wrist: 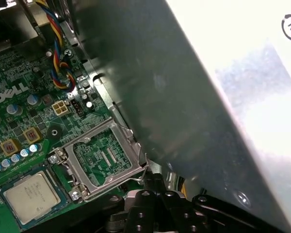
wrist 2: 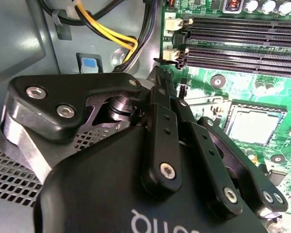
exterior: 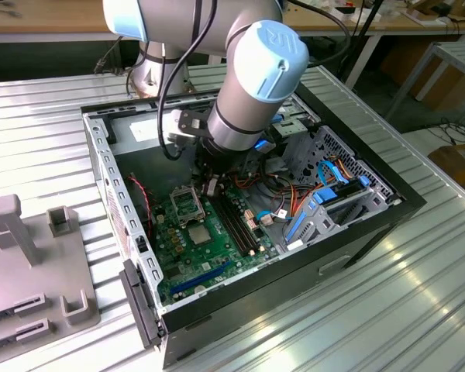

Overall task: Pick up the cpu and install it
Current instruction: 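Close the cpu cover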

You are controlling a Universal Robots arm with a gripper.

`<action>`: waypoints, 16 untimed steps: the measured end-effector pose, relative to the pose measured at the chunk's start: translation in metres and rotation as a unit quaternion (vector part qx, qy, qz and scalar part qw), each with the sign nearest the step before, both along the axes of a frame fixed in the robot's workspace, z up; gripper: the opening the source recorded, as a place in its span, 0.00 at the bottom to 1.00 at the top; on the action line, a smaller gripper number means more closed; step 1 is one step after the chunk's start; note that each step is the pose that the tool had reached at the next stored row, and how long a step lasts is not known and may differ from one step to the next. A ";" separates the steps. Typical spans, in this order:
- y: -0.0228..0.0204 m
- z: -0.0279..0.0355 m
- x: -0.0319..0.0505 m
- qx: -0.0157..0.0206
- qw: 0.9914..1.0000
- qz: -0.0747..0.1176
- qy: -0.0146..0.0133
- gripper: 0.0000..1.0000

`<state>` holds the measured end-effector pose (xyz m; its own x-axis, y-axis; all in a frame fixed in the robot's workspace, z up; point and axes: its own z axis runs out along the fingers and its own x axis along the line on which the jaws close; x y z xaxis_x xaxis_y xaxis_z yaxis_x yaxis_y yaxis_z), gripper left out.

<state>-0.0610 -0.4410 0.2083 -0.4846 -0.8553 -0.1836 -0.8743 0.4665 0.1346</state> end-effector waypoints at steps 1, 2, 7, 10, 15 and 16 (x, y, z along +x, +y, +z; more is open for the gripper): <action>0.0000 0.0000 -0.0003 0.000 1.000 0.000 0.000 0.11; -0.0001 0.0002 -0.0008 0.000 1.000 0.000 0.000 0.11; 0.0000 0.0010 -0.0022 0.001 1.000 0.000 0.000 0.11; 0.0000 0.0029 -0.0027 0.001 1.000 0.000 0.000 0.11; 0.0000 0.0063 -0.0029 0.001 1.000 0.000 0.000 0.11; 0.0000 0.0070 -0.0029 0.001 1.000 0.000 0.000 0.11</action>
